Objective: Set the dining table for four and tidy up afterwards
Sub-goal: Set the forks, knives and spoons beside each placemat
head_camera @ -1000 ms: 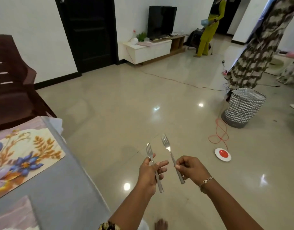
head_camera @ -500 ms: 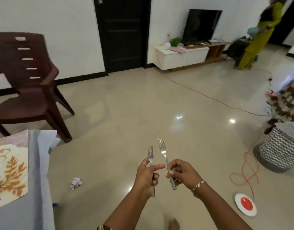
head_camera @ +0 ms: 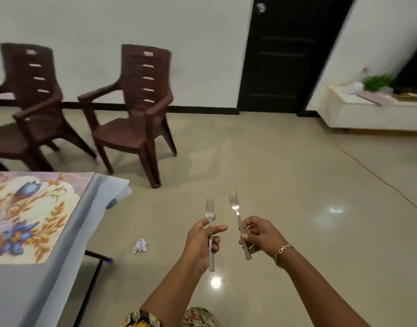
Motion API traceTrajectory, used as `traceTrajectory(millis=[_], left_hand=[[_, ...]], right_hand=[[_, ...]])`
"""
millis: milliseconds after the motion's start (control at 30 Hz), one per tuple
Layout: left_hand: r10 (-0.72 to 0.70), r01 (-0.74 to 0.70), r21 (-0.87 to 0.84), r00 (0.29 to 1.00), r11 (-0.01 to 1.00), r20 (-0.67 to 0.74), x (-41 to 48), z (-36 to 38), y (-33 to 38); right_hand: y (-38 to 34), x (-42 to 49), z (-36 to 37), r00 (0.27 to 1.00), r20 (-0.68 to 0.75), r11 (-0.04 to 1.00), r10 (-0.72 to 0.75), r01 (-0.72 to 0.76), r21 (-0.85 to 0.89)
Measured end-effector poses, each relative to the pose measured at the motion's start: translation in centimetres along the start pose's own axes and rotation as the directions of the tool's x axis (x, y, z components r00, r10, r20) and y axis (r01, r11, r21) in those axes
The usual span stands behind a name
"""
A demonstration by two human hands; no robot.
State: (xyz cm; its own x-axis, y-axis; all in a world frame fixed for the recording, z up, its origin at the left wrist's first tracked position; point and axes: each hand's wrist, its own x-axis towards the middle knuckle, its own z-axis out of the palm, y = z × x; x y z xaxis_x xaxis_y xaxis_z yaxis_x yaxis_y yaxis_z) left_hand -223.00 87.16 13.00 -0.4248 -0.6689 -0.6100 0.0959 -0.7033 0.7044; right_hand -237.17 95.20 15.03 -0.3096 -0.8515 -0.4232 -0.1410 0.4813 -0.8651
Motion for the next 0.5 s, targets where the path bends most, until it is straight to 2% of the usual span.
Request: traceTrajectory(millis=[233, 500], left_hand=[[0.092, -0.121, -0.162, 0.980, 0.979, -0.177, 9.8, -3.3, 7.6], [0.171, -0.260, -0.235, 0.925, 0.937, -0.340, 18.8, -7.9, 21.8]], right_hand=[[-6.8, 15.4, 1.9, 0.970, 0.233, 0.988, -0.066, 0.096, -0.121], [-18.4, 31.9, 7.1, 0.877, 0.469, 0.941, -0.100, 0.237, -0.242]])
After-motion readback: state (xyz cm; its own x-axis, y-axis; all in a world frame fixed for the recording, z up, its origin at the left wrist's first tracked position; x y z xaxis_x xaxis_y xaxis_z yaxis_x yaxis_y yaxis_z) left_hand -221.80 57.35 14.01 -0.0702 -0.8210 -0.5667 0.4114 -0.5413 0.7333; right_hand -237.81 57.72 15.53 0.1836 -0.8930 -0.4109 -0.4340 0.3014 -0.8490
